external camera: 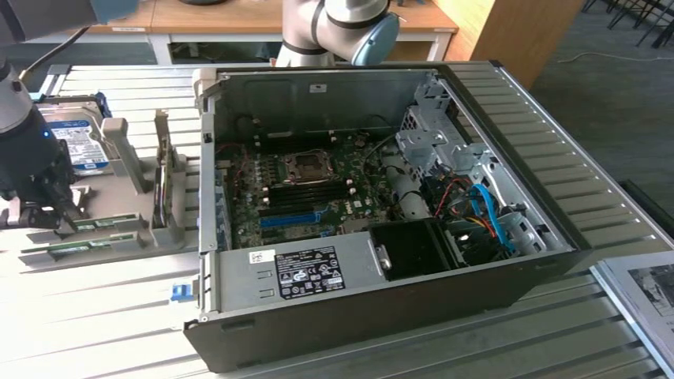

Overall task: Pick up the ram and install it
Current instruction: 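Pick up the ram and move it above insertion slot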

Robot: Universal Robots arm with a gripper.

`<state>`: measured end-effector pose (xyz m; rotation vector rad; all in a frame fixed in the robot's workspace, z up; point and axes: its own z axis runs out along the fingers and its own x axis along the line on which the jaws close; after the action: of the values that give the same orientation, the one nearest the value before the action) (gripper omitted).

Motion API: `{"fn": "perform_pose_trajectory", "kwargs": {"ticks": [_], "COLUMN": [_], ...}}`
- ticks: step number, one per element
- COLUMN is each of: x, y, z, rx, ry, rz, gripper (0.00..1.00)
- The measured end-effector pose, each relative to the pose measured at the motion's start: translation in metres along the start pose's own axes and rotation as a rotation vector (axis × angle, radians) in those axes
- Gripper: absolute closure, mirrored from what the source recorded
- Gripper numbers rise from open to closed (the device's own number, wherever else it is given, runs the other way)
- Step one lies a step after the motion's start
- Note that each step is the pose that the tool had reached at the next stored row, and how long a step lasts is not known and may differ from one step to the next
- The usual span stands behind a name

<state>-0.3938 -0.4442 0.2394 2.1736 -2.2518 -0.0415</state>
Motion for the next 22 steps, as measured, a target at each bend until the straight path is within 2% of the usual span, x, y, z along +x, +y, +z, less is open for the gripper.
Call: {"fn": "perform_pose_trajectory", "kwargs": {"ticks": [22], "x": [0.0], "y": [-0.0007], "z": [0.0259], "rx": [0.0], "ry": [0.0], "rz": [0.0], "gripper": [0.71]}}
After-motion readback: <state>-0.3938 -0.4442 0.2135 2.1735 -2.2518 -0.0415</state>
